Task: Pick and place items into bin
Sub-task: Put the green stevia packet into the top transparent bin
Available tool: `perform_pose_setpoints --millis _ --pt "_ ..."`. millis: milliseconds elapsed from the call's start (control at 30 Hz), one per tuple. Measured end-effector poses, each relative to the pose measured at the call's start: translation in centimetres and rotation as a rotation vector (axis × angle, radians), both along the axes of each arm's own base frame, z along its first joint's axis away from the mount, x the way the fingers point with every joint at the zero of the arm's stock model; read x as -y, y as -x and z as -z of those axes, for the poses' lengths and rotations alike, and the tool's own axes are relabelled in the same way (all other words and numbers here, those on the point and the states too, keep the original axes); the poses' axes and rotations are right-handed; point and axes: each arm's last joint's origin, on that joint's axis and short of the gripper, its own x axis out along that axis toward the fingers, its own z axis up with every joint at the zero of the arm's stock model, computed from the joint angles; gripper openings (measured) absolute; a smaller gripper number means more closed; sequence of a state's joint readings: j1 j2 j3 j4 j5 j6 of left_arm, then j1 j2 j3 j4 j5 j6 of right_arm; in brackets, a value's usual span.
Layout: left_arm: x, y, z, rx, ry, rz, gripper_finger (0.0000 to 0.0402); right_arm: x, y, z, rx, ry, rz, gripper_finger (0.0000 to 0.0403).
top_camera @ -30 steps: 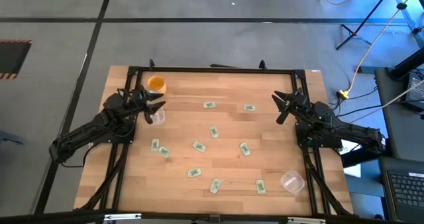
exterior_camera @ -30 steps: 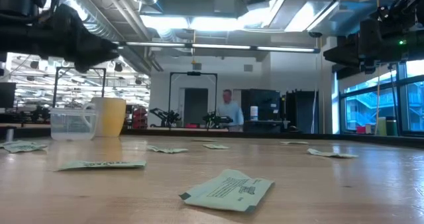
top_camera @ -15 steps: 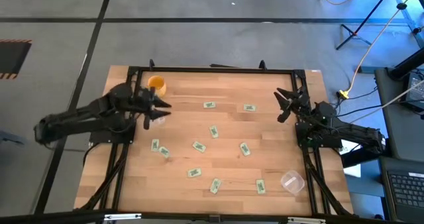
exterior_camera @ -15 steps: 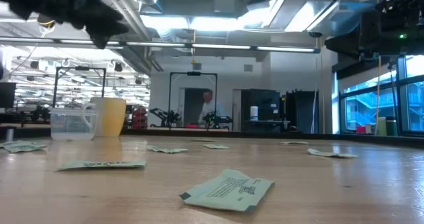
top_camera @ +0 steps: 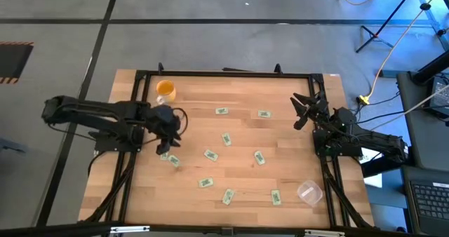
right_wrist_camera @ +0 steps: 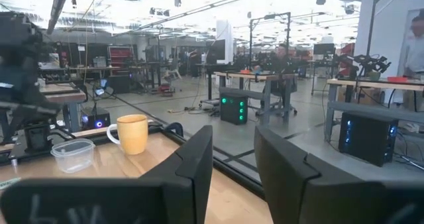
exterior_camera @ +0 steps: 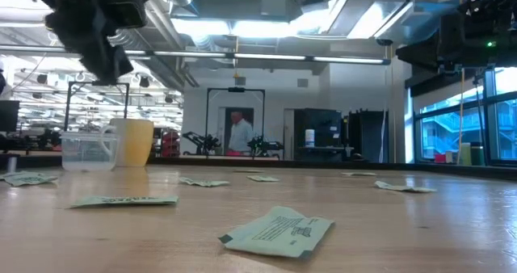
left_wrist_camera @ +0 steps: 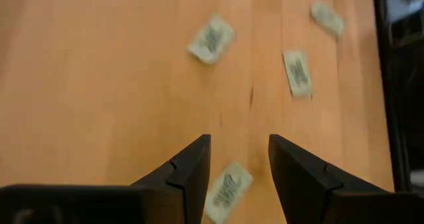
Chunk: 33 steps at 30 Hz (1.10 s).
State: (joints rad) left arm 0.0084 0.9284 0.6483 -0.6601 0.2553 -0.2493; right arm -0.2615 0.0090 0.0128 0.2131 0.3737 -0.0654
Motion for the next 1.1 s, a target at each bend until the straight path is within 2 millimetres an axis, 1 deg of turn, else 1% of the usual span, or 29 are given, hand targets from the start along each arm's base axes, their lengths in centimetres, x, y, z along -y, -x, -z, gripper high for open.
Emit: perform_pose_setpoints --millis 267,433,533,700,900,1100 --pt "2.1 -0.9 2.4 -0.182 -0.05 0.094 0.0127 0.0 0.0 0.0 -0.001 -0.001 0.0 0.0116" --pt "3.1 -1.4 3.8 -0.291 -0.046 0.101 0.0111 0.0 0.0 0.0 -0.001 -0.002 0.0 0.0116" --pt "3.5 -1.8 4.7 -0.339 -0.088 0.11 0.0105 0.0 0.0 0.0 0.0 -0.002 -0.001 0.0116" --pt "3.7 -2.2 6.1 -0.407 -0.186 0.091 0.0111 0.0 0.0 0.0 0.0 -0.003 0.0 0.0116" --pt "4.0 -2.6 7.6 -0.491 -0.2 0.113 0.0129 0.0 0.0 0.0 0.0 -0.003 0.0 0.0116" --pt "4.0 -2.9 8.7 -0.546 -0.23 0.146 0.0128 0.0 0.0 0.0 -0.001 -0.004 0.0 0.0116"
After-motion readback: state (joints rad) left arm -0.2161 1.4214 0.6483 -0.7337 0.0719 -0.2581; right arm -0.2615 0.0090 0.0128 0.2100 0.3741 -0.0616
